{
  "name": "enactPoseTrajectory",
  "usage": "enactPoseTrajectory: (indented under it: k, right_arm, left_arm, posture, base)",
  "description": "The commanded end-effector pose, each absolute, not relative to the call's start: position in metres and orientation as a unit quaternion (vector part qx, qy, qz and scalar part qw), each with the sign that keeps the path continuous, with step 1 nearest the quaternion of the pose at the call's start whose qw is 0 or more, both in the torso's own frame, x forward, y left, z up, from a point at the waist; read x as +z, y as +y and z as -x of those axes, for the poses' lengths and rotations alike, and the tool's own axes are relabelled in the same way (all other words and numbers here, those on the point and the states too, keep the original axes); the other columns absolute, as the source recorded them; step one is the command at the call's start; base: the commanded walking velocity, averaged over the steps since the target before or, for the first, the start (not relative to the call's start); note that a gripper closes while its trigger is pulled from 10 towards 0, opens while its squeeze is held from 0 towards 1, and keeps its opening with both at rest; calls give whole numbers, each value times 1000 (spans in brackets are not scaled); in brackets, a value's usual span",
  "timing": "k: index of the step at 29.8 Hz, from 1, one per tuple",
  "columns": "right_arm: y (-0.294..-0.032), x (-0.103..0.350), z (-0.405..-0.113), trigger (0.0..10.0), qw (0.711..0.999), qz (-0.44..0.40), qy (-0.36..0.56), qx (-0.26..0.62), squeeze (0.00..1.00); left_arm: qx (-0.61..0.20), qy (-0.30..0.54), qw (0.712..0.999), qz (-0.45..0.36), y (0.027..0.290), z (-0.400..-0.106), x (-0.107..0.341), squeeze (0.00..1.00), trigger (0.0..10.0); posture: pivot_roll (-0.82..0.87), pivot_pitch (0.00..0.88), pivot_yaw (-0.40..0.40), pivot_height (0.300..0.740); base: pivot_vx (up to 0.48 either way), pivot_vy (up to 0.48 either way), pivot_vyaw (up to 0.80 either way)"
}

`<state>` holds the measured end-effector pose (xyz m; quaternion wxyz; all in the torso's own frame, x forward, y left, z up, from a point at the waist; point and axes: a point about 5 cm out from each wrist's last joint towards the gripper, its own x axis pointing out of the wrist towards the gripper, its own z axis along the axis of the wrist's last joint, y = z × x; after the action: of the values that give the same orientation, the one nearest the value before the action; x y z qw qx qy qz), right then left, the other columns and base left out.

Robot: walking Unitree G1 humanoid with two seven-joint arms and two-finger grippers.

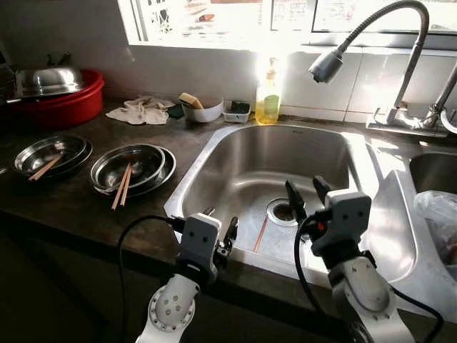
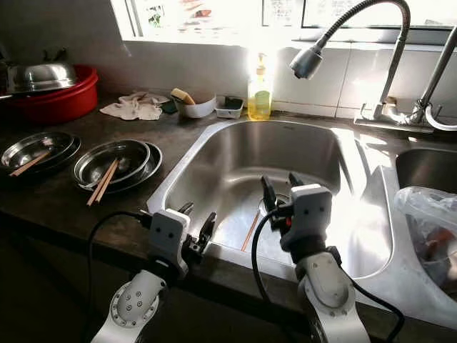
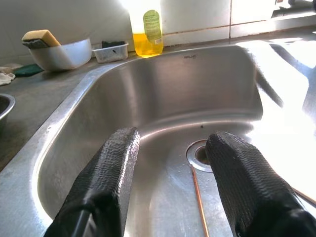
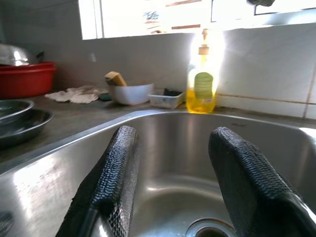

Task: Kitchen organization

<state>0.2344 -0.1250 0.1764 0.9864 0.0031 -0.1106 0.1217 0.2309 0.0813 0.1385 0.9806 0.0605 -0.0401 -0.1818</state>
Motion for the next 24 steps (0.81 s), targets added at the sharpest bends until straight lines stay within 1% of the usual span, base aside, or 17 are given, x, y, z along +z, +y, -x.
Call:
enactPoseTrajectory:
  k: [1,14,24]
  right_arm:
    - [-123,183,-232,10000,984,-8,-120,132,0]
    - [-120,183,-237,10000,984,-7,-115,138,0]
    - [-117,183,-238,10000,983,-7,-111,145,0]
  left_arm:
    - [-179,-53,980,-65,84,-229,143,0,10000]
    - [-168,-48,982,-69,86,-228,141,0,10000]
    - [-167,-44,982,-74,87,-228,138,0,10000]
  posture:
    - [10,0,27,740]
    - [16,0,21,740]
    - [18,5,16,740]
  base:
    - [0,0,0]
    - [0,0,0]
    - [-258,0,0]
